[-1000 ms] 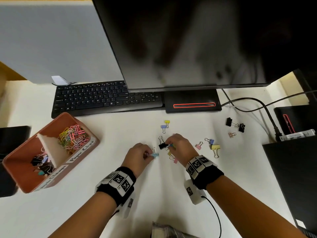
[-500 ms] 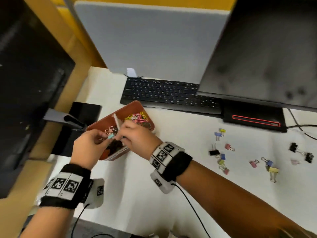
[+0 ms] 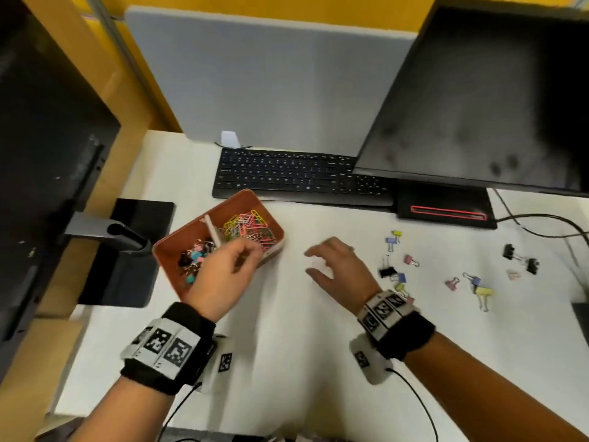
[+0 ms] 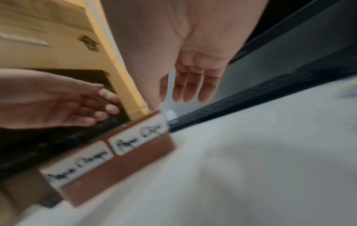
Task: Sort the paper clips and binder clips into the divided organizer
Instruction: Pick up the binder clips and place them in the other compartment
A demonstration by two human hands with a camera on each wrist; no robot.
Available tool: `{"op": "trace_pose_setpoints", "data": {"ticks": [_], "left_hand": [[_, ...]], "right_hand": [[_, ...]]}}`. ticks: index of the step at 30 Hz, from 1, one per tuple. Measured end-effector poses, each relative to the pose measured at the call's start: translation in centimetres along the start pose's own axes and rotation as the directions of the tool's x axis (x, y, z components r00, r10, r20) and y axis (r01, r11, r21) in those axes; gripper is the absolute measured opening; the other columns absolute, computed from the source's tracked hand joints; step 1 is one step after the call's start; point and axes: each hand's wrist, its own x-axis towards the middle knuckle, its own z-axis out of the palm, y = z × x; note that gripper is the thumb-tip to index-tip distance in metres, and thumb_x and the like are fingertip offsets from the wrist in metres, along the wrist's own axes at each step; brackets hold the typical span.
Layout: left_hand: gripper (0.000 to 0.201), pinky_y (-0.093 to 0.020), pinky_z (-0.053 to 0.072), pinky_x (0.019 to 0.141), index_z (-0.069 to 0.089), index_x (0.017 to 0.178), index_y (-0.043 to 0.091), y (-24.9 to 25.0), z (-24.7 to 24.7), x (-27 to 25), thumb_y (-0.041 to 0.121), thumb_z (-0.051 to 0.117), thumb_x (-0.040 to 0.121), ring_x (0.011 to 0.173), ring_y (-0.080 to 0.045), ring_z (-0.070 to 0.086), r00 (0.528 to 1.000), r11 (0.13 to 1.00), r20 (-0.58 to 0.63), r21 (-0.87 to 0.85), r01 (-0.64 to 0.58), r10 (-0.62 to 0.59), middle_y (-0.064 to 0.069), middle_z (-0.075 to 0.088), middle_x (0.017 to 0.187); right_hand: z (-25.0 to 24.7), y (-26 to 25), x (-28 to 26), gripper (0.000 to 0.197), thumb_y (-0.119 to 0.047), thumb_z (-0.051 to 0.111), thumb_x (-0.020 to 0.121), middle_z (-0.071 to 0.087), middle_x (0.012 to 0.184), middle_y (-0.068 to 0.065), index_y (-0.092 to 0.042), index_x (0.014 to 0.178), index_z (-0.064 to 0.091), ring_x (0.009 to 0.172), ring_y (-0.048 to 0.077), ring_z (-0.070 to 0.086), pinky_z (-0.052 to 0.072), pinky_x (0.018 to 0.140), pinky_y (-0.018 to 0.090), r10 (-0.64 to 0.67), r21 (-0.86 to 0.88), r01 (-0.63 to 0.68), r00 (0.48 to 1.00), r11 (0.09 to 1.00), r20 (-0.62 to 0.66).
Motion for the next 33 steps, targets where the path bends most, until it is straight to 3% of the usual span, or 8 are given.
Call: {"op": "trace_pose_setpoints", "data": {"ticks": [7, 11, 17, 21, 25, 29, 31, 33], "left_hand": [[0.041, -0.022, 0.046, 0.084, 0.051, 0.123, 0.025, 3.9, 13.0, 2.0, 0.021, 0.063, 0.084, 0.099, -0.016, 0.057, 0.929, 0.993, 0.357, 0.024, -0.117, 0.101, -0.002, 0.047, 0.118], [0.054, -0.032, 0.036, 0.106, 0.040, 0.135, 0.028, 5.4, 19.0, 4.1, 0.021, 0.060, 0.085, 0.122, -0.026, 0.043, 0.885, 0.972, 0.453, 0.139, -0.187, 0.106, -0.004, 0.035, 0.136], [0.053, -0.038, 0.037, 0.105, 0.045, 0.132, 0.025, 5.9, 24.6, 7.2, 0.018, 0.062, 0.083, 0.124, -0.027, 0.039, 0.872, 0.932, 0.479, 0.264, -0.247, 0.096, 0.000, 0.040, 0.138], [0.024, -0.030, 0.041, 0.092, 0.064, 0.106, 0.019, 5.2, 25.6, 7.9, 0.016, 0.063, 0.082, 0.107, -0.025, 0.047, 0.892, 0.914, 0.438, 0.304, -0.267, 0.115, 0.001, 0.056, 0.112], [0.018, -0.024, 0.041, 0.083, 0.067, 0.096, 0.018, 4.5, 25.3, 7.8, 0.012, 0.064, 0.079, 0.095, -0.025, 0.056, 0.915, 0.920, 0.381, 0.295, -0.257, 0.133, -0.001, 0.060, 0.097], [0.034, -0.004, 0.032, 0.067, 0.062, 0.109, 0.017, 5.0, 24.4, 7.8, 0.004, 0.064, 0.077, 0.079, -0.015, 0.054, 0.942, 0.969, 0.322, 0.184, -0.165, 0.099, 0.003, 0.050, 0.090], [0.048, -0.005, 0.034, 0.071, 0.053, 0.122, 0.021, 5.3, 24.1, 7.4, 0.004, 0.064, 0.078, 0.079, -0.012, 0.052, 0.938, 0.981, 0.333, 0.131, -0.144, 0.093, 0.001, 0.050, 0.094], [0.047, -0.013, 0.042, 0.077, 0.054, 0.121, 0.019, 5.4, 23.8, 6.8, 0.002, 0.064, 0.078, 0.081, -0.014, 0.055, 0.929, 0.986, 0.353, 0.079, -0.148, 0.111, 0.001, 0.048, 0.100]], "right_hand": [[-4.8, 11.3, -10.3, 0.080, -0.032, 0.078, 0.071, 0.036, 0.129, 0.008, -0.032, 0.137, 0.032, 0.113, 0.030, 0.047, 0.045, 0.096, 0.040, 0.584, -0.109, -0.579, 0.811, 0.808, 0.019], [-4.6, 13.2, -10.4, 0.086, -0.025, 0.074, 0.076, 0.031, 0.133, 0.008, -0.028, 0.144, 0.023, 0.114, 0.027, 0.049, 0.041, 0.099, 0.032, 0.576, -0.032, -0.575, 0.816, 0.817, 0.054], [-4.2, 14.5, -8.0, 0.057, -0.015, 0.068, 0.081, 0.037, 0.130, 0.007, -0.021, 0.134, 0.046, 0.106, 0.024, 0.052, 0.044, 0.097, 0.030, 0.477, 0.008, -0.478, 0.877, 0.878, 0.057], [-4.7, 15.2, -7.4, 0.027, -0.004, 0.057, 0.085, 0.044, 0.111, -0.002, -0.010, 0.110, 0.063, 0.078, 0.018, 0.055, 0.056, 0.067, 0.026, 0.456, 0.133, -0.460, 0.888, 0.878, 0.056], [-5.0, 16.4, -7.4, 0.023, -0.003, 0.060, 0.085, 0.044, 0.109, 0.000, -0.010, 0.106, 0.065, 0.085, 0.016, 0.054, 0.052, 0.046, 0.015, 0.427, 0.190, -0.433, 0.901, 0.881, 0.076], [-5.9, 16.9, -6.9, 0.040, -0.003, 0.060, 0.083, 0.047, 0.115, 0.006, -0.015, 0.121, 0.059, 0.092, 0.018, 0.055, 0.053, 0.063, 0.014, 0.424, 0.214, -0.431, 0.902, 0.877, 0.079], [-6.4, 17.4, -6.6, 0.045, -0.002, 0.061, 0.081, 0.047, 0.110, 0.004, -0.013, 0.124, 0.056, 0.096, 0.020, 0.056, 0.049, 0.087, 0.021, 0.405, 0.180, -0.406, 0.913, 0.896, 0.043], [-6.9, 18.1, -6.9, 0.042, 0.000, 0.060, 0.078, 0.044, 0.104, 0.001, -0.011, 0.119, 0.060, 0.092, 0.017, 0.055, 0.044, 0.089, 0.019, 0.396, 0.165, -0.395, 0.918, 0.904, 0.029]]}}
